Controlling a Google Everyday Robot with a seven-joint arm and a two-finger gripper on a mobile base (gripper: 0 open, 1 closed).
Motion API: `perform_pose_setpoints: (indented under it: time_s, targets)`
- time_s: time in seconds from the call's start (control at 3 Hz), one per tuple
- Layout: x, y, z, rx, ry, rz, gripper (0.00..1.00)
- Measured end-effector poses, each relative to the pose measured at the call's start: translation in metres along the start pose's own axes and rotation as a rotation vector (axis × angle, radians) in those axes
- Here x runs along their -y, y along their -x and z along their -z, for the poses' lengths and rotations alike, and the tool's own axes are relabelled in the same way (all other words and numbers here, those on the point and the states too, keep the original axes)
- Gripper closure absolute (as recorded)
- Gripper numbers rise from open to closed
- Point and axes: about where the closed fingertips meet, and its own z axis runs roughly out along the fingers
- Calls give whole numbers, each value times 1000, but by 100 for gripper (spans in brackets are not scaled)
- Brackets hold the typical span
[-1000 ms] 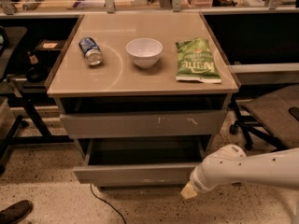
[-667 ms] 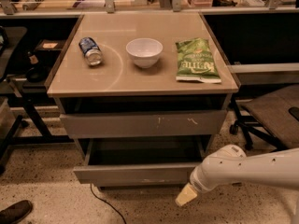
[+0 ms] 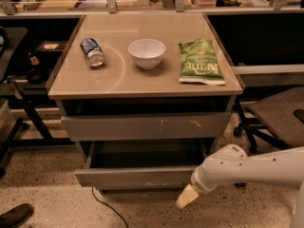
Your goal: Open middle drawer
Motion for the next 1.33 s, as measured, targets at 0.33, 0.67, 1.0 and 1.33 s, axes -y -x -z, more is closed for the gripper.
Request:
perform_pose_setpoints:
  time_s: [0.33, 0.67, 1.0, 1.33]
  targets:
    - [5, 16, -10, 7, 33, 17, 0]
    - [15, 33, -17, 12, 59, 48, 0]
    - [22, 47, -26, 6, 81, 82, 0]
    - [27, 52, -40, -20, 86, 103, 0]
